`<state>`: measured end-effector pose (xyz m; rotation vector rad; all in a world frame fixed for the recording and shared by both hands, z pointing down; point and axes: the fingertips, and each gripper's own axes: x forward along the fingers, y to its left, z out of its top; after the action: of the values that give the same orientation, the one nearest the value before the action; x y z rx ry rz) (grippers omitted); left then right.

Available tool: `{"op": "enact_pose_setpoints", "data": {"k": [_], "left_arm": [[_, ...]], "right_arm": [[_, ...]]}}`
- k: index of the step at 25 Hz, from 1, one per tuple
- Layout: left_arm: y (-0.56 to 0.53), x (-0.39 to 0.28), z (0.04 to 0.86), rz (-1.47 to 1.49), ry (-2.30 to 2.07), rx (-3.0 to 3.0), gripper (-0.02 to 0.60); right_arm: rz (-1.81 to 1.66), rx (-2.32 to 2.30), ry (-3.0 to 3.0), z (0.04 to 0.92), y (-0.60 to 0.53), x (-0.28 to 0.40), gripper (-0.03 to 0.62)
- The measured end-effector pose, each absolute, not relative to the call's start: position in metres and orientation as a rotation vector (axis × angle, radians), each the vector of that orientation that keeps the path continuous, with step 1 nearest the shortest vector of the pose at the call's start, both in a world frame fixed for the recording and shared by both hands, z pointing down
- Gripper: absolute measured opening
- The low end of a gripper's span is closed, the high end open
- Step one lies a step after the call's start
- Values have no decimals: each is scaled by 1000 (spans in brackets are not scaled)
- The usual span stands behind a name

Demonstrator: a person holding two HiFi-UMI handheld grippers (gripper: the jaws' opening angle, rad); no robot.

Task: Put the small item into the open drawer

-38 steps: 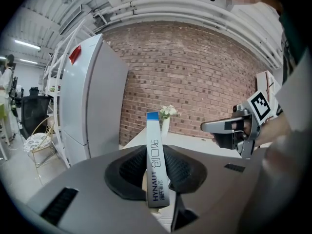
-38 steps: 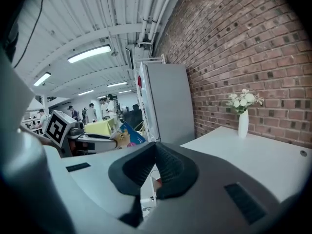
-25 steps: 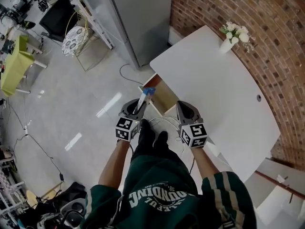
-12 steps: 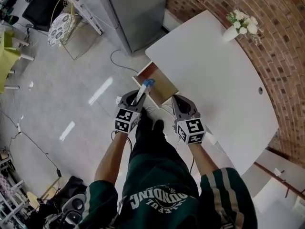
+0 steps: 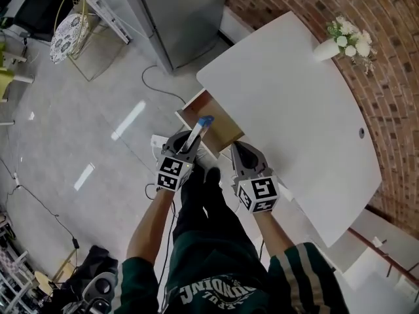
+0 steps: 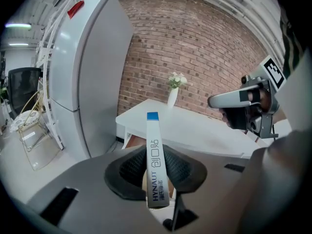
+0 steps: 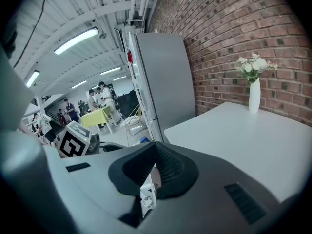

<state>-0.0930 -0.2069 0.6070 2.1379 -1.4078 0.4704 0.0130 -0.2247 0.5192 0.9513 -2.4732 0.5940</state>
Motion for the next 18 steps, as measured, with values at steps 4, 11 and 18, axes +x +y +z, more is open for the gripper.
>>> {"op": "enact_pose_setpoints", "data": {"k": [4, 11, 18], "left_arm": [[-215, -90, 630, 451, -1381, 2146, 100], [-238, -87, 664, 390, -1374, 2170, 99], [-251, -70, 695, 372, -1352, 2180, 100]], "right_arm": [[604, 974, -2445, 533, -233, 10, 23], [590, 983, -2405, 561, -244, 8, 23], [603, 971, -2325, 609, -228, 3, 23]]}}
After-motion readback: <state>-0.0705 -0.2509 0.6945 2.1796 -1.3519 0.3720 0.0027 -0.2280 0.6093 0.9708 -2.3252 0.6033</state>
